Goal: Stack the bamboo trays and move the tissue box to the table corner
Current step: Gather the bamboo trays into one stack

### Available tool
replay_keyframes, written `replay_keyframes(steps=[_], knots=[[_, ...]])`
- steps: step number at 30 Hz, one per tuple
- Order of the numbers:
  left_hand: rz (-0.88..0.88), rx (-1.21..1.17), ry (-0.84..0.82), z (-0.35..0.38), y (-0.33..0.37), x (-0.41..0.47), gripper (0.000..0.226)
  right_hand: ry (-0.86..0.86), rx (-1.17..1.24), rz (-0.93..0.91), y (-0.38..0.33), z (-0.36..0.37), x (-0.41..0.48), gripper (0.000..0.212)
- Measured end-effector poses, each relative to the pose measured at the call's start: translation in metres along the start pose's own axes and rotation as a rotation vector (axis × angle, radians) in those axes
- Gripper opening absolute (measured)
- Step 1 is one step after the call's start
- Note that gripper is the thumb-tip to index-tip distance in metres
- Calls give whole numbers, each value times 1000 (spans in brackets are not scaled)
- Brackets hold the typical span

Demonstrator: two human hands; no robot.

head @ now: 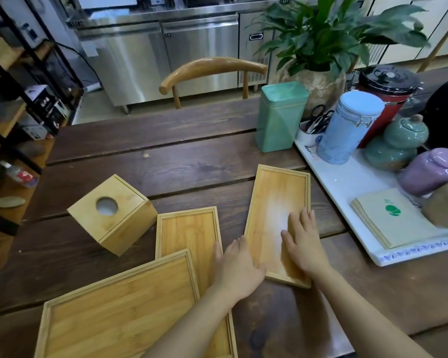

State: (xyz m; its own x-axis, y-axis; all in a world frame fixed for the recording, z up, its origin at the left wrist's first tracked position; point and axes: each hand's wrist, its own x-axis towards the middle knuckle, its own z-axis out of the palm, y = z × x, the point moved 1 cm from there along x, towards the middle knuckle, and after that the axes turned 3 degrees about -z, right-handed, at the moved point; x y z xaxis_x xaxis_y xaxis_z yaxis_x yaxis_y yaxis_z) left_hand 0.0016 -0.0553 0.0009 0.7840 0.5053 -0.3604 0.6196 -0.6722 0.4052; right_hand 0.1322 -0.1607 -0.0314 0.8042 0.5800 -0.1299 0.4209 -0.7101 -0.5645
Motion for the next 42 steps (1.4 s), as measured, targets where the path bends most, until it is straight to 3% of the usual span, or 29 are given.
replay_keyframes(steps=[7,12,16,19,24,29,33,38,42], knots=[[67,142,-25,15,12,-17,82,-112,-153,-98,12,-22,11,54],[115,55,7,1,-5,-15,68,-20,-323,-81,0,-24,14,41],[128,44,155,-24,-31,-22,58,55,-293,-178,-37,-17,10,40],[112,109,217,-43,-56,-34,54,11,-193,-326,-76,-4,5,39],[-189,173,309,-58,-117,-66,52,-203,-89,-509,-138,32,-16,39],[-429,210,317,-41,-161,-113,55,-428,73,-404,-175,61,-38,43],[-685,152,407,-27,-187,-140,59,-497,59,-334,-186,71,-43,40],[-881,-176,488,-12,-208,-159,68,-565,34,-355,-187,73,-52,28],[-943,-505,804,-10,-202,-164,79,-529,196,-324,-189,66,-63,27]])
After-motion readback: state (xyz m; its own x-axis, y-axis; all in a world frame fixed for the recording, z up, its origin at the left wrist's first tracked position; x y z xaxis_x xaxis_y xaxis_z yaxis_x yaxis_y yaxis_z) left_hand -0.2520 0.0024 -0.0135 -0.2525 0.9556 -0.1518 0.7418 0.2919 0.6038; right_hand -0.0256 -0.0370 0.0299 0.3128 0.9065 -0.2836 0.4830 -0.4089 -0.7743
